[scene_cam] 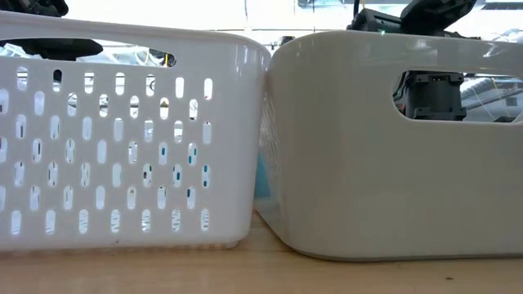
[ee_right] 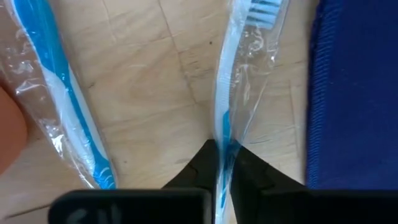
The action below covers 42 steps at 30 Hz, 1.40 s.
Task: Pick & Place Toothbrushes
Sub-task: Put the blue toothbrush into the blue bin
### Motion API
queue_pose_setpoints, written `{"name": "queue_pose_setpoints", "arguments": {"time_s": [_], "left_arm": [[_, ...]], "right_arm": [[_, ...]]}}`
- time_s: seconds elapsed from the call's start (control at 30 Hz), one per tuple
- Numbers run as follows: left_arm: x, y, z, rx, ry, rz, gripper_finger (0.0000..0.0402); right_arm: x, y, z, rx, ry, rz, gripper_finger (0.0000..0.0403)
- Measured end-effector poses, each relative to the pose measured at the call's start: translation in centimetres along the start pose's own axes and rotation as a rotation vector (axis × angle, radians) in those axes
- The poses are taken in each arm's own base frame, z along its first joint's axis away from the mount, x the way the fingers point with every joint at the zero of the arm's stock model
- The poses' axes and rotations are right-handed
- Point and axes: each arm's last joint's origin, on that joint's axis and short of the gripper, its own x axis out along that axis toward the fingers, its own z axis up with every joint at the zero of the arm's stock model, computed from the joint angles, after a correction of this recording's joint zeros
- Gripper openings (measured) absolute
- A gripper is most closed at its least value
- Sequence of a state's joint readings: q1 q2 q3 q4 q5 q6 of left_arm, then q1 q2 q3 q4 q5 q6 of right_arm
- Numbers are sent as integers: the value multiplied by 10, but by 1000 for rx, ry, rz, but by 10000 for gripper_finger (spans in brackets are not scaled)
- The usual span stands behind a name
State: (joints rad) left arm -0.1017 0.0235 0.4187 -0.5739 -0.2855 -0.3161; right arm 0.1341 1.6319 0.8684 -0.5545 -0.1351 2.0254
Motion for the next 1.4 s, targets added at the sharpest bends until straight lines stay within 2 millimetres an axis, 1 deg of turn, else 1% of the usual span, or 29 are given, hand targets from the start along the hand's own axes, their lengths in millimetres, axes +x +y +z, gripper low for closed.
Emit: {"name": "queue_pose_setpoints", "arguments": {"time_s": [0.13,0.27,0.37,0.73,0.87,1.13,1.3,1.4], "left_arm": [[0,0,0,0,0,0,17],[0,0,0,-1,0,0,17],[0,0,0,-1,0,1,17],[0,0,0,-3,1,1,17],[0,0,0,-7,1,1,17],[0,0,0,-6,1,2,17],[0,0,0,-6,1,2,17],[0,0,0,-6,1,2,17]], "right_arm": [[-8,0,0,-7,-25,56,10],[-22,2,2,-4,-101,167,7],[-32,0,2,-7,-114,207,7],[-60,-15,6,-80,-149,221,7],[-77,-19,8,-130,-196,314,7],[-113,-27,12,-297,-365,517,7],[-131,-21,11,-454,-553,680,7],[-140,-13,9,-600,-696,743,7]]}}
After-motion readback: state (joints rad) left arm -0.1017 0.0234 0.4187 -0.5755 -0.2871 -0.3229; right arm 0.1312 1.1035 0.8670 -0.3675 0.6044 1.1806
